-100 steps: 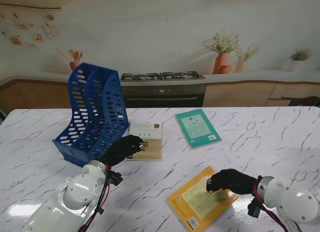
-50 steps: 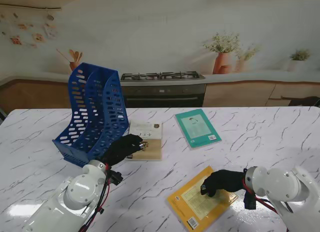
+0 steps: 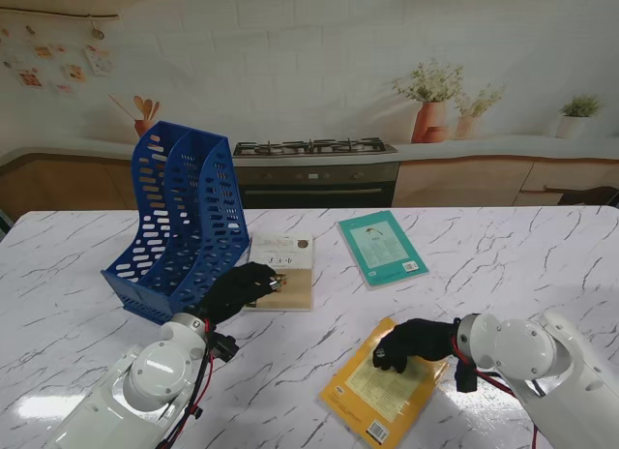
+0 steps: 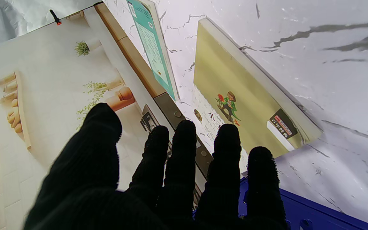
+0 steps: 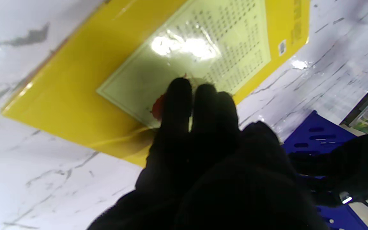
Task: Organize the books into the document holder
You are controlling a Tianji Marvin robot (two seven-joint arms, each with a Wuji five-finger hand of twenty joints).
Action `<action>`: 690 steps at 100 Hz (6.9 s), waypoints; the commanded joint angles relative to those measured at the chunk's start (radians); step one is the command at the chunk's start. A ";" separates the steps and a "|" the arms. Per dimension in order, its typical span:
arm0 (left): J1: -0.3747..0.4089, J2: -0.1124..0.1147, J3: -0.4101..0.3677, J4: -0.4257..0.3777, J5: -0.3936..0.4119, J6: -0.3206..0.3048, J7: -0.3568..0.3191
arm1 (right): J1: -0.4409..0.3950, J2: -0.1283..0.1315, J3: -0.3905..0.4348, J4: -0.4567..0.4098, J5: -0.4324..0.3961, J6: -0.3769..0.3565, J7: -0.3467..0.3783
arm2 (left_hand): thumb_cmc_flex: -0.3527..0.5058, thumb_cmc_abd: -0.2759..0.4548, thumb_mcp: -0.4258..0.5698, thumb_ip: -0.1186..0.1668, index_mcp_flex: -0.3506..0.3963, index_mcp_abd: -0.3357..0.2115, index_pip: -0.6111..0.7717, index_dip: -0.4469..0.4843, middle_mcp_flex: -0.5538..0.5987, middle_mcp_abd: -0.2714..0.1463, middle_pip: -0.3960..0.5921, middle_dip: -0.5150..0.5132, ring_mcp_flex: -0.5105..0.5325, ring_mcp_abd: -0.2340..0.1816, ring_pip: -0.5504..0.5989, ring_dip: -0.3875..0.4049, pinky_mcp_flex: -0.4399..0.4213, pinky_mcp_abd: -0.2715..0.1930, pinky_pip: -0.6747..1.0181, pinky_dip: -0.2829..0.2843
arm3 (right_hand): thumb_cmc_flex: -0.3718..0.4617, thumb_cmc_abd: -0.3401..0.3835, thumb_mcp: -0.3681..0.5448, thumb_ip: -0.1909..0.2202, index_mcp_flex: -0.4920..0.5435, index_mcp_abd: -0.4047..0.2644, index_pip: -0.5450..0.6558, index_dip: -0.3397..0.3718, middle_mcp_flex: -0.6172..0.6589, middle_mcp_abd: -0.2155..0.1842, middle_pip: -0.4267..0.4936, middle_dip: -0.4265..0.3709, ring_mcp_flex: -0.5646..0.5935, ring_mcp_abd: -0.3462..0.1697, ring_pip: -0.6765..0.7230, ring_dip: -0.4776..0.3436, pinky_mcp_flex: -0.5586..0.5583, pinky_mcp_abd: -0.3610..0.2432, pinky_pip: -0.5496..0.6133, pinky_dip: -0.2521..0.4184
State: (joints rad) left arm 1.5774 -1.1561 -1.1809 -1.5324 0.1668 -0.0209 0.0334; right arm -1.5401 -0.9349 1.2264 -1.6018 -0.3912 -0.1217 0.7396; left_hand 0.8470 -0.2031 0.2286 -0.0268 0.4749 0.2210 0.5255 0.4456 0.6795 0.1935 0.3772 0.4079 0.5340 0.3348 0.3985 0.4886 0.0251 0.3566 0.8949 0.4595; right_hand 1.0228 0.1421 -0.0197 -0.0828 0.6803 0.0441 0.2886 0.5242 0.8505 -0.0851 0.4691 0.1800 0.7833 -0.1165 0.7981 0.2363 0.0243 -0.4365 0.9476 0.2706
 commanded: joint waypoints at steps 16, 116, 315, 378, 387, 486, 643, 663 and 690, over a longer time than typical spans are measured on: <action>0.012 -0.006 -0.002 -0.008 -0.006 -0.016 -0.005 | 0.090 -0.023 -0.149 0.165 -0.002 -0.050 -0.030 | 0.004 0.022 -0.028 0.014 0.009 -0.030 -0.005 -0.004 0.018 -0.019 0.011 0.010 0.036 -0.014 0.024 0.011 -0.005 -0.021 0.028 0.013 | 0.060 0.073 -0.017 0.010 -0.026 0.161 -0.029 -0.026 -0.080 0.255 -0.439 -0.109 -0.161 0.157 -0.733 -0.138 -0.024 0.381 -0.043 -0.034; -0.037 -0.016 0.066 0.052 -0.075 -0.033 -0.021 | -0.048 -0.051 0.040 0.001 0.056 -0.152 -0.151 | 0.021 0.015 -0.007 0.012 0.083 -0.019 0.066 0.016 0.095 0.009 0.047 0.005 0.154 -0.016 0.103 0.004 0.213 -0.083 0.203 0.092 | -0.042 0.016 0.007 0.030 0.044 0.099 0.053 -0.003 -0.048 0.236 -0.256 -0.018 -0.068 0.203 -0.632 -0.085 0.097 0.675 0.059 0.001; -0.097 0.037 0.210 0.050 -0.216 0.104 -0.345 | 0.028 -0.059 0.052 0.148 -0.068 -0.029 -0.175 | 0.078 0.143 -0.143 0.012 0.199 0.074 0.257 0.123 0.268 0.162 0.176 0.024 0.507 0.084 0.389 -0.050 0.736 0.058 0.574 0.064 | -0.201 -0.082 0.273 0.020 -0.094 -0.018 0.109 -0.047 -0.216 0.103 -0.251 -0.013 -0.267 0.091 -0.660 -0.093 -0.055 0.675 -0.052 -0.066; -0.028 0.021 0.110 -0.023 -0.144 0.154 -0.220 | -0.078 -0.099 0.122 -0.024 -0.150 0.176 -0.344 | 0.064 0.030 -0.140 0.017 0.094 0.090 -0.001 -0.035 0.137 0.123 0.134 0.038 0.358 0.052 0.338 0.027 0.636 0.001 0.460 0.067 | -0.522 -0.428 0.456 0.011 0.027 0.175 0.058 0.075 0.076 0.308 -0.098 0.100 0.185 0.286 -0.416 0.107 0.443 0.868 0.414 0.340; -0.036 0.014 0.112 -0.011 -0.161 0.170 -0.209 | -0.079 -0.101 0.106 -0.035 -0.154 0.233 -0.347 | 0.058 0.002 -0.124 0.015 0.080 0.100 -0.013 -0.041 0.117 0.125 0.147 0.057 0.373 0.046 0.360 0.061 0.670 -0.020 0.452 0.044 | -0.547 -0.457 0.486 0.004 0.036 0.212 0.059 0.079 0.084 0.332 -0.059 0.075 0.210 0.295 -0.396 0.094 0.506 0.867 0.451 0.309; -0.125 -0.032 0.220 0.064 -0.255 0.371 -0.165 | -0.002 -0.118 -0.058 -0.027 0.161 0.700 -0.325 | -0.002 -0.033 -0.036 0.003 0.043 0.245 -0.023 -0.060 0.146 0.206 0.159 -0.026 0.448 0.095 0.339 -0.045 0.886 -0.036 0.412 -0.194 | -0.532 -0.396 0.454 0.001 -0.088 0.473 -0.078 0.018 -0.145 0.586 -0.072 0.064 0.134 0.445 -0.520 -0.053 0.597 0.902 0.381 0.124; -0.137 -0.038 0.243 0.080 -0.328 0.359 -0.192 | -0.075 -0.262 0.019 -0.038 0.592 0.814 -0.644 | 0.001 -0.045 0.025 0.004 0.006 0.239 0.004 -0.050 0.119 0.179 0.184 -0.011 0.470 0.082 0.370 -0.035 0.900 -0.039 0.465 -0.241 | -0.476 -0.510 0.733 0.005 -0.338 0.334 -0.102 0.177 -0.365 0.397 0.178 0.162 0.051 0.316 -0.397 0.025 0.452 1.069 0.334 0.150; -0.135 -0.038 0.237 0.081 -0.340 0.340 -0.198 | -0.071 -0.263 0.018 -0.038 0.586 0.819 -0.647 | 0.002 -0.044 0.026 0.005 -0.009 0.227 -0.002 -0.050 0.100 0.165 0.186 0.001 0.446 0.077 0.380 -0.014 0.851 -0.021 0.499 -0.187 | -0.474 -0.522 0.736 0.005 -0.352 0.296 -0.096 0.211 -0.367 0.357 0.280 0.209 0.061 0.274 -0.315 0.065 0.448 1.051 0.352 0.175; -0.132 -0.042 0.232 0.088 -0.350 0.320 -0.186 | -0.068 -0.262 0.014 -0.033 0.572 0.807 -0.650 | 0.028 -0.062 0.095 0.008 -0.014 0.218 0.010 -0.042 0.106 0.140 0.222 0.049 0.477 0.056 0.425 0.027 0.853 -0.043 0.536 -0.133 | -0.448 -0.581 0.796 -0.005 -0.217 0.149 0.068 0.320 -0.233 0.243 0.436 0.390 0.136 0.173 0.024 0.258 0.458 0.905 0.472 0.266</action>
State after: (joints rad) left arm 1.4273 -1.1860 -0.9584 -1.4654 -0.1750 0.3180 -0.1426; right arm -1.5908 -1.1860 1.2558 -1.6576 0.1862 0.6911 0.0882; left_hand 0.8529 -0.2277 0.2973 -0.0265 0.4759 0.4901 0.5105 0.3941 0.7882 0.4160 0.5765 0.4335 0.9834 0.3407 0.7810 0.5025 0.9179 0.3101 1.3444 0.3042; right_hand 0.5529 -0.4034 0.7491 -0.0808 0.4184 0.2539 0.2991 0.8081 0.5742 0.2009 0.8609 0.5307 0.8725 0.1734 0.7440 0.4535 0.4999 0.3255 1.3547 0.5072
